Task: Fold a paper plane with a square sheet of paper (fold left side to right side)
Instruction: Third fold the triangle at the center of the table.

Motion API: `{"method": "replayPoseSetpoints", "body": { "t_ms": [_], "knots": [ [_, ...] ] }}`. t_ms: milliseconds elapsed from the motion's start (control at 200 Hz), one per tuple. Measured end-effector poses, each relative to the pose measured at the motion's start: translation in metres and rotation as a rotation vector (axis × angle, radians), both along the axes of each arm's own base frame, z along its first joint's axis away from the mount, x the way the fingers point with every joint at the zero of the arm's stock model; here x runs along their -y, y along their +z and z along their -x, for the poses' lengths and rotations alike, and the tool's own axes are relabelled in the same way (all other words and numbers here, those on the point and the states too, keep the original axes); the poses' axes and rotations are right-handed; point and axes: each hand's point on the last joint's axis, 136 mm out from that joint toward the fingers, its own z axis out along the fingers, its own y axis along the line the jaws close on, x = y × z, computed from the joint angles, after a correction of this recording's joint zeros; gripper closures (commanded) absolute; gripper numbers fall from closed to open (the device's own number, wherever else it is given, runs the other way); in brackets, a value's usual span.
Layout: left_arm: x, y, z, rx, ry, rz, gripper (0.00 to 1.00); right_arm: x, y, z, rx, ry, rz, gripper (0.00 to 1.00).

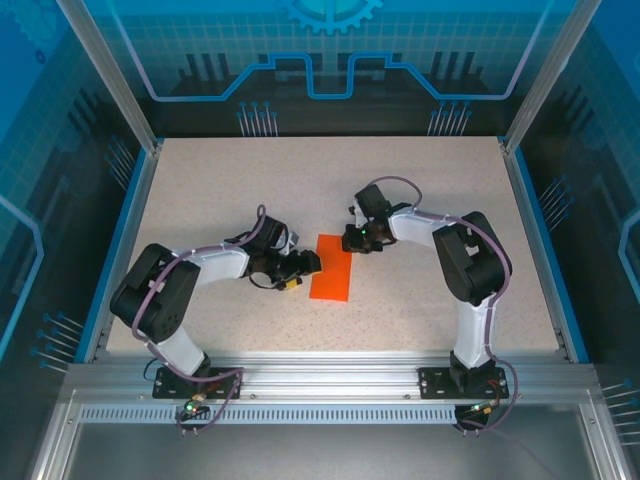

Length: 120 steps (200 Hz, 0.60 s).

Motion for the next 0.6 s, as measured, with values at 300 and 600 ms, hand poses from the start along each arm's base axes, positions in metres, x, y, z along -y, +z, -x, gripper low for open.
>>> {"method": "replayPoseSetpoints", "body": {
  "t_ms": [300, 600],
  "knots": [
    [0.005, -0.002, -0.003, -0.033, -0.004, 0.026, 0.31, 0.001, -0.001, -0.001, 0.015, 0.05, 0.029, 0.84],
    [0.018, -0.004, -0.005, -0.043, -0.026, 0.052, 0.43, 0.001, -0.001, -0.002, 0.019, 0.06, 0.031, 0.85]
  ]
}}
